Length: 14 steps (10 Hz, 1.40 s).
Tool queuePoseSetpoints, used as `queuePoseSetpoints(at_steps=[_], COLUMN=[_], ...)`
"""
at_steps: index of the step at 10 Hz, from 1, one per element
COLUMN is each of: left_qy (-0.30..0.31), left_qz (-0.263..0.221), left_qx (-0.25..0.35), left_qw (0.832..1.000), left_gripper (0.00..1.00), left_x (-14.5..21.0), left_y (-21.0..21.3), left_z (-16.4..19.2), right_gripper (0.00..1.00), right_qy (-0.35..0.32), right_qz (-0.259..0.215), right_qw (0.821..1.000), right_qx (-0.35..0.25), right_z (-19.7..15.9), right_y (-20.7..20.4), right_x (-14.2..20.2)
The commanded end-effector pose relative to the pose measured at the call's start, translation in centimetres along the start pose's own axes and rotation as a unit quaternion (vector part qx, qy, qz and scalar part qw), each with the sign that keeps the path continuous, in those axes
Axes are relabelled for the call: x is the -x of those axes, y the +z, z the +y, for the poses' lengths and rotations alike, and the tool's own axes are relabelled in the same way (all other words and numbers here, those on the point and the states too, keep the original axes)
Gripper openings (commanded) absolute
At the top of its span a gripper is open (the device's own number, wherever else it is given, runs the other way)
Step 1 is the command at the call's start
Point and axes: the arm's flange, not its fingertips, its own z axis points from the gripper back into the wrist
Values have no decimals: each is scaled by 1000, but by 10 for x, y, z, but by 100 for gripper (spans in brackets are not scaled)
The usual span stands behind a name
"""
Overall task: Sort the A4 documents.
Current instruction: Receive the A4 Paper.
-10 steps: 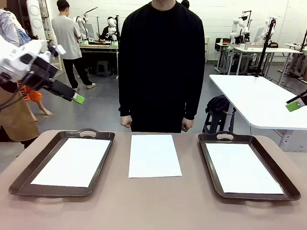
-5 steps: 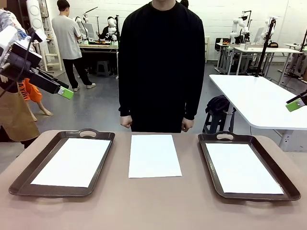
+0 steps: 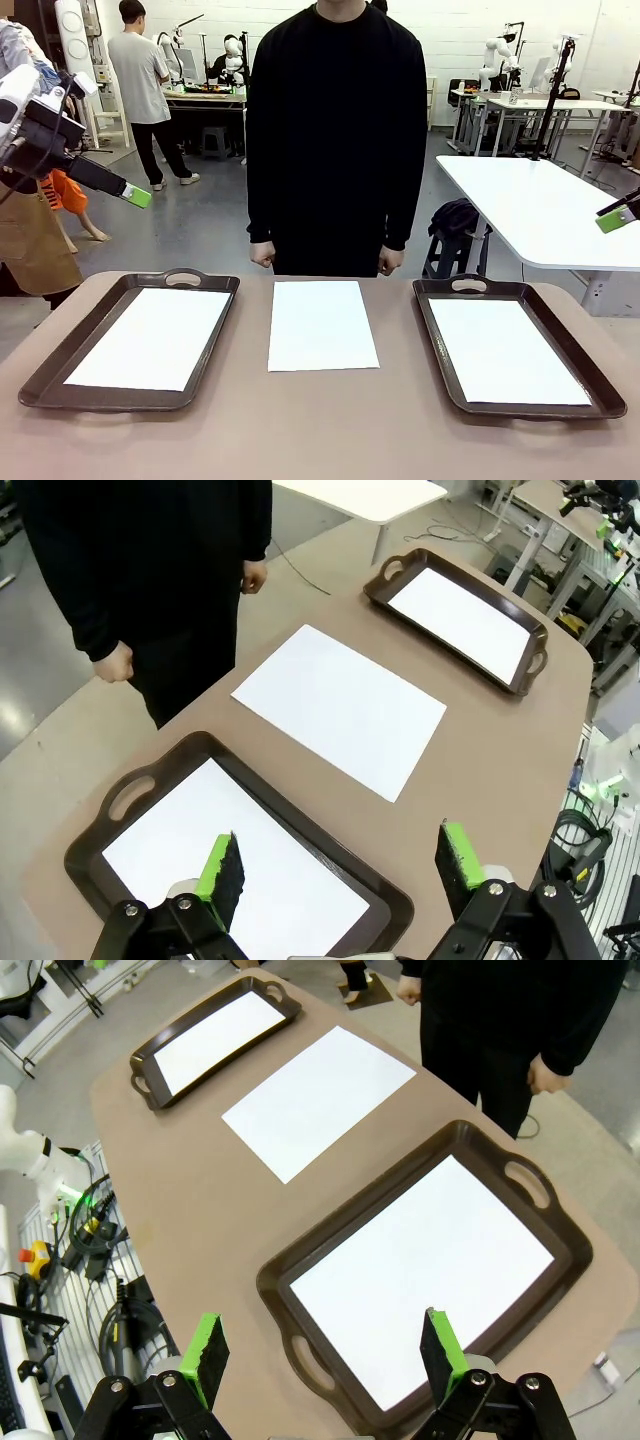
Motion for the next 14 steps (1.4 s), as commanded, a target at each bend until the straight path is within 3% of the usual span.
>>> queuePoseSetpoints(at_steps=[1, 14], left_qy=[1, -2], left_qz=[4, 2], left_qx=[-7, -2], left_qw=[1000, 1000], left_gripper=[100, 100], left_x=[-2, -1], left_y=[-3, -2], left_z=[-5, -1], right_gripper=[100, 100], right_qy=[0, 0], right_qz=[0, 0], right_qw=[1000, 1000], right_qx=[1, 1], right_z=[0, 0], right_y=[-1, -1], right_x=[0, 0])
